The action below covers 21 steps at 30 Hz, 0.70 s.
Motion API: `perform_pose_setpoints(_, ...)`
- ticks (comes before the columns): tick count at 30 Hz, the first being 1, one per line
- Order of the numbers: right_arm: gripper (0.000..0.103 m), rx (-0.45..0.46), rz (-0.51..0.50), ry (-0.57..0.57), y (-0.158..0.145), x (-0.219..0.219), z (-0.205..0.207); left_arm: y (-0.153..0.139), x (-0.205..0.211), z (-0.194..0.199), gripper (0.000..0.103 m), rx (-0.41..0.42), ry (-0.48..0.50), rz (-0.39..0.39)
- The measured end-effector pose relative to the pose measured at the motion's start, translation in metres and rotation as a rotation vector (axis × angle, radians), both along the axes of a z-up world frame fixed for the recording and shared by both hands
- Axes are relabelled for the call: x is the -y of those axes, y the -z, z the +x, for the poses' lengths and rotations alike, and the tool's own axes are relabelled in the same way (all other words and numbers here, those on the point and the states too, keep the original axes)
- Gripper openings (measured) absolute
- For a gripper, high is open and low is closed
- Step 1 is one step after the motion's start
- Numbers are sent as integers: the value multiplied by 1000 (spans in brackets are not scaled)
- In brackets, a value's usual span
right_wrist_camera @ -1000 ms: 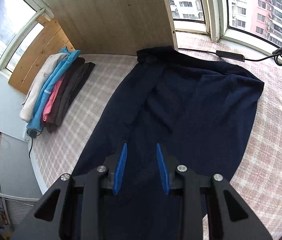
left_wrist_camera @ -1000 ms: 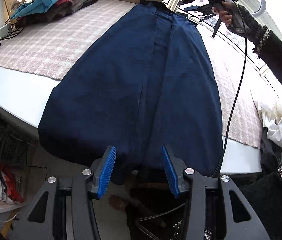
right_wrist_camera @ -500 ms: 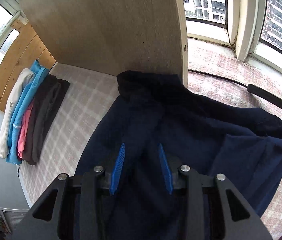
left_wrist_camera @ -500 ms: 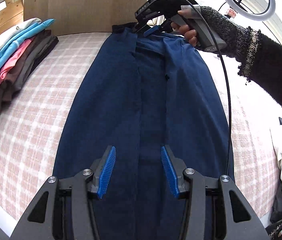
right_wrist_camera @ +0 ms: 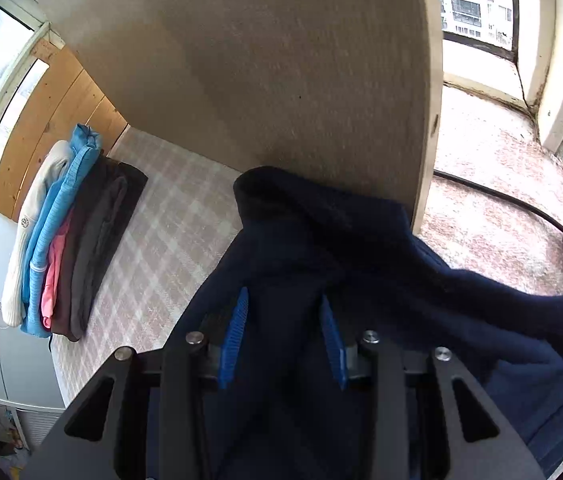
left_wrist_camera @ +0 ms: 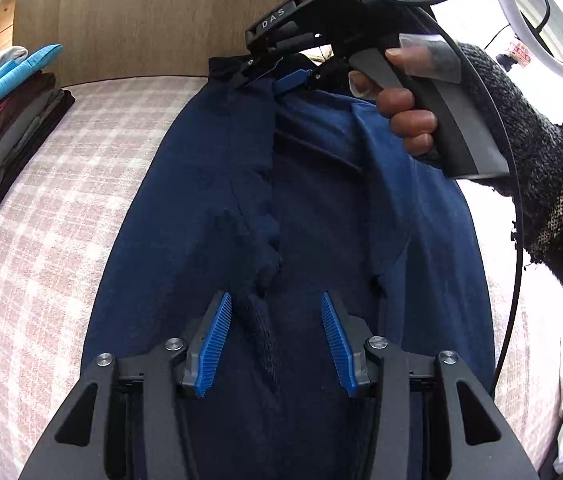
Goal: Fold clothes
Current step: 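Grasp the folded shirt edge with the left tool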
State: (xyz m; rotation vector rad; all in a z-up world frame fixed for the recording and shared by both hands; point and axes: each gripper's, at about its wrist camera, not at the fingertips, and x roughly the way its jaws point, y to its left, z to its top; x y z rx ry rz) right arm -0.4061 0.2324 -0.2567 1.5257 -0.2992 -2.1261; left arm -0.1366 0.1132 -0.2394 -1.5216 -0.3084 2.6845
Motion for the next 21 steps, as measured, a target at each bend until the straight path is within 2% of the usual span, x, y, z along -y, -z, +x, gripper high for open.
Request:
perform_pose_setpoints(1,32,-8,-6,-6,0,1,0,0,3,-1,23,-2,-9,7)
perform_pose_setpoints(2,26,-17,-13,-9,0,1,1,0,6,-2,9,-3,-15,13)
perform_pose_setpoints(3,16,-21,-17,-8,0,1,2,0,9,-2,5,-5,-21,20)
perform_pose_setpoints(6,11,-28,-31,1,-3,-2,4,-2,19,-1,5,-15,-28,63)
perform_pose_setpoints(10,9,-48,-62,8,-15,-10,8,-20,25,7,4,-61,-21,111)
perform_pose_setpoints(14,9,-76,-68,28,-28,-22,16,-36,16,10,4,-97,31,135)
perform_pose_setpoints(17,8,-77,-45,64,-29,-33,23,-30,2,9,4,-84,88,119)
perform_pose_setpoints(21,8,-43,5,94,-13,-42,25,-14,-6,7,4,-44,121,110)
